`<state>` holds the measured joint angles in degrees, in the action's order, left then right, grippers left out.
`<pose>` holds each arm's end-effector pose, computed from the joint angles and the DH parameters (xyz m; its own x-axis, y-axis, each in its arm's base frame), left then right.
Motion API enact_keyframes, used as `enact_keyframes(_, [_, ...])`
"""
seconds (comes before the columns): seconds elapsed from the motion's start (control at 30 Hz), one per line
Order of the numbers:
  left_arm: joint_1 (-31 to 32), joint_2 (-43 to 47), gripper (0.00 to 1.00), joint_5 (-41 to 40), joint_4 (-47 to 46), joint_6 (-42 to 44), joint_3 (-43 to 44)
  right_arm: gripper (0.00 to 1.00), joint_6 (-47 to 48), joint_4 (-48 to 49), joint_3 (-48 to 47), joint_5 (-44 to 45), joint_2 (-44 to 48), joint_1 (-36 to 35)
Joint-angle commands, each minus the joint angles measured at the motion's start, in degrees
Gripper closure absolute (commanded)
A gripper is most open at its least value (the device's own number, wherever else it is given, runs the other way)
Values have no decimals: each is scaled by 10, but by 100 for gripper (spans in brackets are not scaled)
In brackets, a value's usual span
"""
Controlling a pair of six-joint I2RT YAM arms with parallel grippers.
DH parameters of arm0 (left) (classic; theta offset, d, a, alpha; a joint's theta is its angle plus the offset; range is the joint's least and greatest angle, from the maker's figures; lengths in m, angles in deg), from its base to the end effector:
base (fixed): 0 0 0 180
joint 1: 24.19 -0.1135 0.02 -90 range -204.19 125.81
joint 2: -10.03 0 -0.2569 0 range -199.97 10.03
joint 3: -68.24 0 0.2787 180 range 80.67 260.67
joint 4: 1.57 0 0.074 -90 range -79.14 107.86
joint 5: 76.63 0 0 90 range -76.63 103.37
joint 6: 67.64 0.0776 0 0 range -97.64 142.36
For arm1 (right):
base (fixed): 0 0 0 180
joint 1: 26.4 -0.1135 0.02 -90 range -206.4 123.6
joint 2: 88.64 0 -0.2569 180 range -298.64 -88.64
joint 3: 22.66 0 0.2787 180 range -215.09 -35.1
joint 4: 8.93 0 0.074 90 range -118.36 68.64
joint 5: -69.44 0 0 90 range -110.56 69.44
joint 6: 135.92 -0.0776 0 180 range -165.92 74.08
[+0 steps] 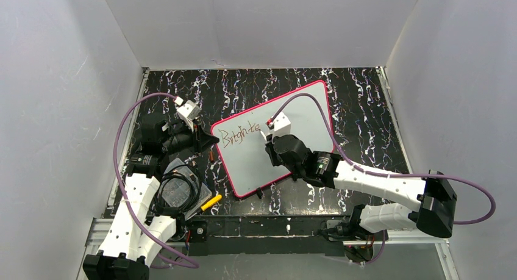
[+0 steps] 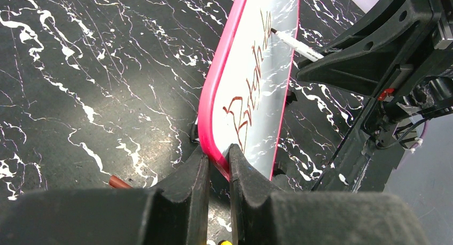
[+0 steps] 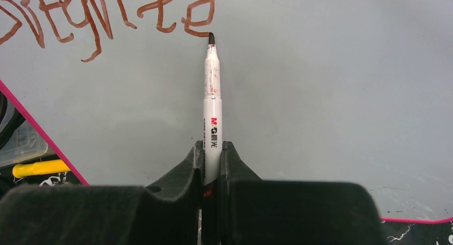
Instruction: Write a sentence on the whiteboard
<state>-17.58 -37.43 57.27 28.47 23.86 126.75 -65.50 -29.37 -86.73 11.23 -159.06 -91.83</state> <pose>0.2349 -0.0814 0.3139 -0.3039 0.0542 -0.9512 0.7425 0.6391 -0.2008 0.1768 0.2884 0.2616 -0.3701 -0.1244 -0.9206 -0.4813 0.8733 0.0754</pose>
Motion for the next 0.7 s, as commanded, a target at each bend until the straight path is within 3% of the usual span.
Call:
enact_keyframes(0.0, [5, 3, 100, -8, 24, 49, -6, 99, 2, -13, -6, 20, 14, 4])
enact_keyframes(0.27, [5, 2, 100, -9, 24, 49, -6, 99, 31, 40, 17, 2, 69, 4])
enact_keyframes(0.67, [5, 3, 100, -7, 24, 48, -7, 99, 74, 48, -38, 24, 12, 4])
